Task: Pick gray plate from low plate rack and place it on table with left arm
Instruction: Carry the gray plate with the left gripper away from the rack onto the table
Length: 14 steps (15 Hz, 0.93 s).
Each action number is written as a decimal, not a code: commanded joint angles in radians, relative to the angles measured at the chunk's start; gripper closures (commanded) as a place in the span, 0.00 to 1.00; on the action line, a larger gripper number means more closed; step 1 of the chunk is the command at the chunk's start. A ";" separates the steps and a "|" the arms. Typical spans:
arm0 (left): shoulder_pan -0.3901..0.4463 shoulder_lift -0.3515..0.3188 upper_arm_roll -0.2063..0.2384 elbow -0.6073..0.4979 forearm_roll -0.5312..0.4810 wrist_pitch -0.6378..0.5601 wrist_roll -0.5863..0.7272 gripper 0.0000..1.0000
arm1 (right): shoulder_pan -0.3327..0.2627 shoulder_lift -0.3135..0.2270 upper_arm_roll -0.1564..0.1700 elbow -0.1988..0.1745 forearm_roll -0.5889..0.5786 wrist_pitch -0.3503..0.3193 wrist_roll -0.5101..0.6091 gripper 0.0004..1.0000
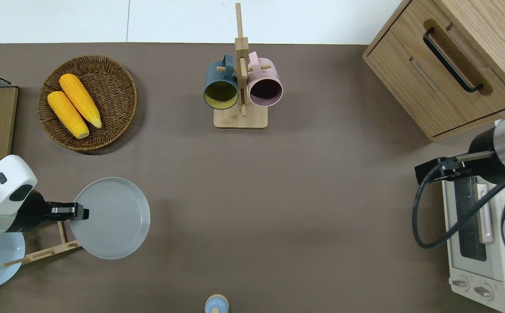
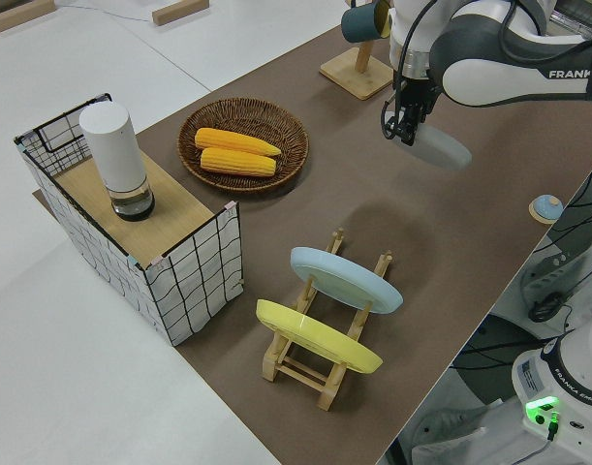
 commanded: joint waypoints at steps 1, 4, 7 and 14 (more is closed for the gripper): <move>0.006 0.038 0.015 -0.014 -0.098 -0.026 0.146 0.94 | -0.024 -0.004 0.022 0.008 -0.006 -0.011 0.012 0.02; 0.011 0.061 0.020 -0.040 -0.109 -0.011 0.215 0.94 | -0.024 -0.002 0.022 0.008 -0.006 -0.011 0.012 0.02; 0.011 0.093 0.024 -0.058 -0.119 0.006 0.261 0.94 | -0.024 -0.002 0.022 0.008 -0.006 -0.011 0.012 0.02; 0.006 0.134 0.024 -0.181 -0.129 0.156 0.295 0.94 | -0.024 -0.004 0.022 0.008 -0.006 -0.011 0.012 0.02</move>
